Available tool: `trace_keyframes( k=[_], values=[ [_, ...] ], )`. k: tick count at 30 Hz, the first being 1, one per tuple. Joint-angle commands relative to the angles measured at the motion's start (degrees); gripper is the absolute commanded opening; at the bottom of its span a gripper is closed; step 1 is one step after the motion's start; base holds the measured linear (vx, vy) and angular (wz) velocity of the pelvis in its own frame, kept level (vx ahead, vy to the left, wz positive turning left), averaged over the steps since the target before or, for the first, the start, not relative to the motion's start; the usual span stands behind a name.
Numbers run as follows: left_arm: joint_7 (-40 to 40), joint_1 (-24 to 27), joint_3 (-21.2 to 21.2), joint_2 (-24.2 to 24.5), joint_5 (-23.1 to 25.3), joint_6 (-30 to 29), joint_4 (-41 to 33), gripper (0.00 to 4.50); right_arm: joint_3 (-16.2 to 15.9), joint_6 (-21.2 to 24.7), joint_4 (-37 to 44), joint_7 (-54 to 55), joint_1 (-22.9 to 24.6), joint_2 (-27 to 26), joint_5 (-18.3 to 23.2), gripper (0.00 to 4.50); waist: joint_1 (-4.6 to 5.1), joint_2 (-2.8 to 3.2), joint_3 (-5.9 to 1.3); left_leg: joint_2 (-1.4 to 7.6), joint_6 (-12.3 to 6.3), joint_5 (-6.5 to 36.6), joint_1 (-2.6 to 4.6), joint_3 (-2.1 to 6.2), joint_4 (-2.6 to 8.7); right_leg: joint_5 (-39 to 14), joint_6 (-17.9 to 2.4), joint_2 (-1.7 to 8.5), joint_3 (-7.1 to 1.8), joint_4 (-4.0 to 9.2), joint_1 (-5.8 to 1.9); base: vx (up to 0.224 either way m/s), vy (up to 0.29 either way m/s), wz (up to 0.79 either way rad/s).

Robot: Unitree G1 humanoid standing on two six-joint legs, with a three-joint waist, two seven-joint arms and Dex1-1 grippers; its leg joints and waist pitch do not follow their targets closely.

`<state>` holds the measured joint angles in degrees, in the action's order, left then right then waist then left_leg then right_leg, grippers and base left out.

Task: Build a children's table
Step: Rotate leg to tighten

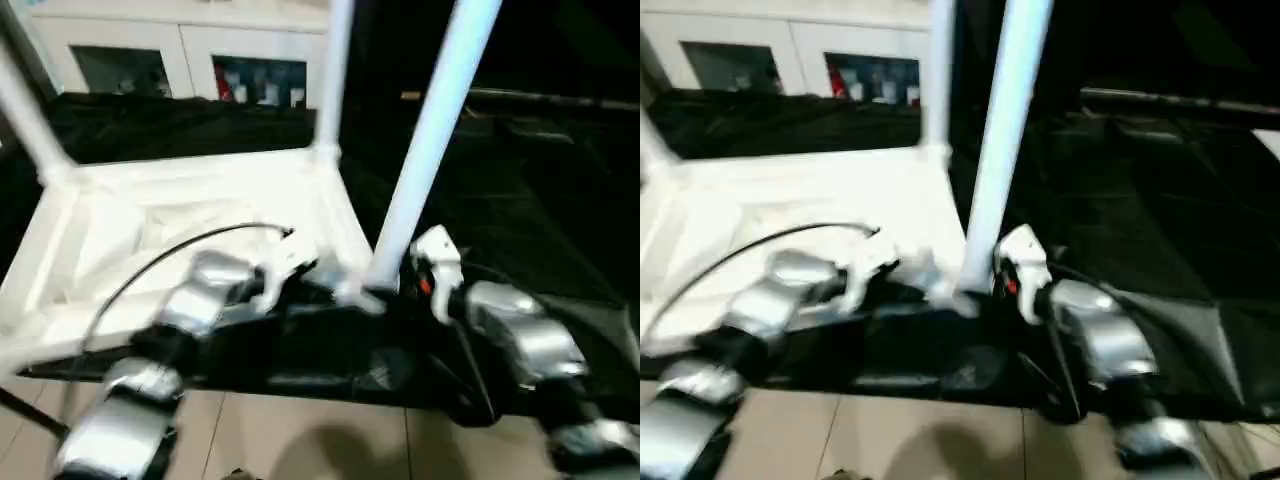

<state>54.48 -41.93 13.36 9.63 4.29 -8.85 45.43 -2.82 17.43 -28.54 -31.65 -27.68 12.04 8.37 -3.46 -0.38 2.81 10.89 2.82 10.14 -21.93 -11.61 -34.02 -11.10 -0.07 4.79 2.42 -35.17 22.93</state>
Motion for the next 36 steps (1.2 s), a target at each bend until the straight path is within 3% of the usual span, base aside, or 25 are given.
trace_keyframes(
  k=[1, 7, 10, 12, 15, 16, 17, 21, 22, 28, 31, 36],
  values=[
    [-5.69, -1.30, -0.08, -3.81, 0.04, -0.41, 3.72, 0.00, 2.71, 2.32, -3.69, 9.86, -0.64, -3.16, -0.05, 2.75, -0.02, -0.71, -3.57, 2.20, -0.58, 11.14, 1.42, 1.22, 4.11, -11.43, -12.18, 3.50, -2.09, 4.56, -2.24, 0.000, 0.000, 0.00],
    [-15.60, -5.02, -0.05, -9.15, 2.07, 1.46, 9.97, 0.00, 1.16, -0.62, -5.15, 17.31, -2.28, -9.36, -3.17, 2.75, -0.08, -0.39, -3.72, 2.01, -1.19, 9.72, 1.23, 1.22, 4.02, -7.94, -12.28, 3.43, -2.07, 4.52, -2.43, 0.000, 0.000, 0.00],
    [-15.56, -5.80, -0.41, -9.43, 2.08, 2.29, 11.41, 0.00, -0.38, -2.63, -5.12, 16.10, -2.70, -9.76, -4.15, 2.75, -0.22, -0.41, -3.71, 2.01, -1.52, 10.30, 1.32, 1.20, 4.03, -7.70, -12.26, 3.49, -2.07, 4.57, -2.55, 0.000, 0.000, 0.00],
    [-14.91, -5.97, -0.49, -8.67, 2.02, 2.80, 11.93, 0.00, -0.38, -1.24, -4.17, 14.36, -2.34, -9.41, -3.07, 2.75, -0.21, -0.46, -3.67, 2.03, -1.81, 10.76, 1.35, 1.20, 4.07, -8.10, -12.19, 3.45, -2.04, 4.61, -2.55, 0.000, 0.000, 0.00],
    [-12.46, -5.53, -0.50, -7.12, 1.69, 3.26, 11.39, 0.00, -0.40, -1.67, -2.09, 11.17, -1.55, -7.51, -2.51, 3.45, -0.32, -0.56, -3.69, 2.12, -2.19, 10.97, 1.26, 1.26, 4.09, -8.64, -12.00, 3.60, -2.03, 4.60, -2.70, 0.000, 0.000, 0.00],
    [-11.22, -5.20, -0.38, -6.39, 1.62, 3.30, 10.98, 0.00, -0.13, -1.70, -1.14, 9.20, -1.27, -6.48, -1.89, 3.45, -0.30, -0.54, -3.74, 2.13, -2.46, 10.40, 1.18, 1.27, 4.05, -7.78, -12.10, 3.58, -2.00, 4.47, -2.75, 0.000, 0.000, 0.00],
    [-10.10, -4.82, -0.25, -5.65, 1.59, 3.21, 10.49, 0.00, 0.02, -1.26, -0.31, 7.63, -1.06, -5.38, -1.52, 3.51, -0.38, -0.95, -3.71, 2.13, -2.93, 10.11, 1.10, 1.24, 4.02, -7.49, -12.12, 3.64, -1.99, 4.46, -2.85, 0.000, 0.000, 0.00],
    [-7.29, -4.22, -0.09, -4.01, 1.52, 3.97, 10.22, 0.00, 0.22, 0.49, 0.59, 4.40, -1.07, -2.81, -1.25, 3.90, -0.35, -0.86, -3.65, 2.09, -3.67, 9.44, 1.05, 1.21, 3.94, -7.41, -12.60, 3.61, -1.94, 4.43, -2.86, 0.000, 0.000, 0.00],
    [-2.83, -2.85, 0.25, -1.92, 0.81, 4.31, 8.17, 0.00, -0.97, 2.45, 2.49, -1.05, -0.83, 0.57, -0.68, 3.94, -0.30, -0.75, -3.63, 2.16, -3.77, 9.43, 0.98, 1.30, 3.99, -7.83, -12.76, 3.66, -1.89, 4.40, -2.92, 0.000, 0.000, 0.00],
    [9.09, 0.72, 0.49, 1.89, -2.98, 6.03, 1.68, 0.00, -4.76, 3.30, 8.88, -13.80, 1.42, 6.91, 0.69, 3.94, -0.37, -0.81, -3.58, 2.56, -4.19, 9.77, 1.03, 1.27, 3.96, -7.80, -13.37, 3.77, -1.97, 4.25, -2.78, 0.000, 0.000, 0.00],
    [19.10, 3.74, 1.31, 5.89, -6.75, 2.80, -5.34, 0.00, -6.97, 4.88, 12.35, -21.17, 2.82, 11.00, 1.80, 3.94, -0.58, -0.69, -3.58, 2.77, -4.13, 9.21, 1.15, 1.14, 4.02, -6.36, -14.23, 3.56, -1.93, 3.80, -2.66, 0.000, 0.000, 0.00],
    [21.39, 5.19, 0.93, 7.85, -7.18, 1.35, -7.28, 0.00, -8.92, 6.26, 13.76, -24.31, 3.41, 13.51, 1.19, 3.94, -0.93, -0.59, -3.44, 2.77, -3.47, 10.09, 1.35, 0.94, 4.03, -7.92, -14.29, 3.55, -2.01, 3.94, -2.28, 0.000, 0.000, 0.00]
  ],
)
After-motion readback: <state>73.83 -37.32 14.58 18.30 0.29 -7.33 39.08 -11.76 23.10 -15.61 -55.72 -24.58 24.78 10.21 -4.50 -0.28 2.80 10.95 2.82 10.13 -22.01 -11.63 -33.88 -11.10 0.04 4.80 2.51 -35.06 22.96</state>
